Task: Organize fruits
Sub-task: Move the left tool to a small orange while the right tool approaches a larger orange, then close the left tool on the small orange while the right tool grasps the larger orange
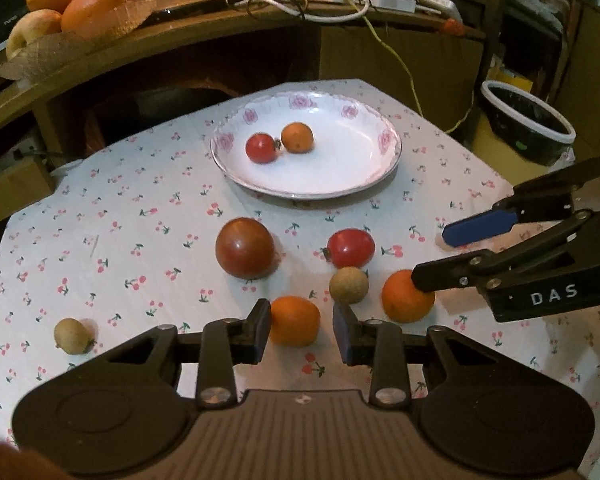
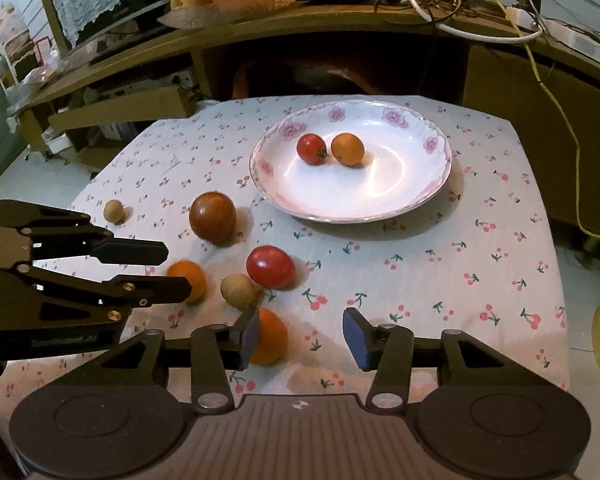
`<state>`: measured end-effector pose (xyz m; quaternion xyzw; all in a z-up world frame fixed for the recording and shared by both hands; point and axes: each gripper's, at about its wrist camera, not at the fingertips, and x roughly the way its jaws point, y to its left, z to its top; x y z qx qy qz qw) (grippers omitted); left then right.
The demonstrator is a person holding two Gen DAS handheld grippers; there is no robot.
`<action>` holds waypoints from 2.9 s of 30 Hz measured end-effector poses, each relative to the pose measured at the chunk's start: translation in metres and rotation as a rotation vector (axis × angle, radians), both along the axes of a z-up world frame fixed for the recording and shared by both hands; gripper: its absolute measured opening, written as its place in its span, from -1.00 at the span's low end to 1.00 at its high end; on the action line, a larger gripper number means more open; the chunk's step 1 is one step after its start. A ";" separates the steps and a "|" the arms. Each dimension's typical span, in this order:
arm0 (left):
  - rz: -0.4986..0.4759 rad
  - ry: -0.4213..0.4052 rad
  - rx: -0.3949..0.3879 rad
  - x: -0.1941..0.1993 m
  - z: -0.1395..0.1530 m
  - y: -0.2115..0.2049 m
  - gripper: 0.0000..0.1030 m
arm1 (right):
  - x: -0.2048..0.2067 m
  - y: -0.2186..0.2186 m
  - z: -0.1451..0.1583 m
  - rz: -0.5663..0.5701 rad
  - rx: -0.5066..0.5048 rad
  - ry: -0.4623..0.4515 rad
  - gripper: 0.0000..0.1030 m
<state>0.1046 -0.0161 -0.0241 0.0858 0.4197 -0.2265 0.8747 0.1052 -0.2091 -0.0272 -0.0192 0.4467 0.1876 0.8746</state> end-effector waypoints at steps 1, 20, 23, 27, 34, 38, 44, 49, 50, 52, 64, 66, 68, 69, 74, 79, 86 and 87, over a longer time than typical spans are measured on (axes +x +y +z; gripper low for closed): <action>-0.001 -0.004 0.006 0.000 -0.001 0.000 -0.18 | 0.000 0.001 -0.001 0.005 -0.003 0.000 -0.02; -0.020 0.004 0.034 0.007 -0.015 -0.001 -0.10 | -0.001 0.012 -0.002 0.082 -0.002 -0.003 0.14; -0.026 0.013 0.035 0.007 -0.019 -0.003 -0.10 | 0.000 0.011 -0.001 0.086 0.000 -0.001 0.14; -0.030 0.003 0.037 0.005 -0.020 -0.005 -0.18 | 0.001 0.008 -0.001 0.080 0.004 0.003 0.14; -0.032 -0.007 0.037 0.002 -0.015 -0.001 -0.26 | 0.000 0.011 -0.002 0.104 0.008 0.010 0.13; -0.027 -0.003 0.030 0.003 -0.014 0.004 -0.26 | 0.000 0.014 -0.005 0.119 0.002 0.021 0.13; -0.037 0.003 0.041 0.002 -0.017 0.005 -0.26 | 0.003 0.021 -0.012 0.133 -0.012 0.043 0.12; -0.040 0.011 0.049 0.002 -0.020 0.004 -0.22 | 0.004 0.023 -0.017 0.136 -0.023 0.055 0.12; -0.037 0.009 0.048 0.002 -0.020 0.005 -0.18 | 0.004 0.023 -0.017 0.136 -0.024 0.054 0.12; -0.034 0.009 0.049 0.003 -0.021 0.005 -0.14 | 0.003 0.024 -0.017 0.140 -0.028 0.050 0.12; -0.037 0.015 0.047 0.002 -0.018 0.002 -0.26 | 0.003 0.027 -0.014 0.141 -0.059 0.052 -0.33; -0.034 0.019 0.047 0.003 -0.018 0.002 -0.26 | 0.002 0.029 -0.013 0.138 -0.069 0.051 -0.34; -0.035 0.020 0.049 0.002 -0.017 0.001 -0.26 | 0.002 0.030 -0.013 0.139 -0.074 0.053 -0.35; -0.036 0.019 0.048 0.003 -0.016 0.000 -0.26 | 0.002 0.030 -0.012 0.137 -0.076 0.054 -0.35; -0.037 0.010 0.040 0.003 -0.013 -0.003 -0.26 | 0.003 0.032 -0.009 0.130 -0.074 0.046 -0.36; -0.034 0.006 0.037 0.007 -0.010 -0.006 -0.26 | 0.007 0.027 -0.007 0.098 -0.068 0.039 -0.36; -0.033 -0.012 0.025 0.008 -0.004 -0.010 -0.26 | 0.010 0.026 0.001 0.072 -0.052 0.011 -0.36; -0.031 -0.016 0.024 0.008 -0.003 -0.010 -0.26 | 0.010 0.026 0.001 0.074 -0.053 0.009 -0.36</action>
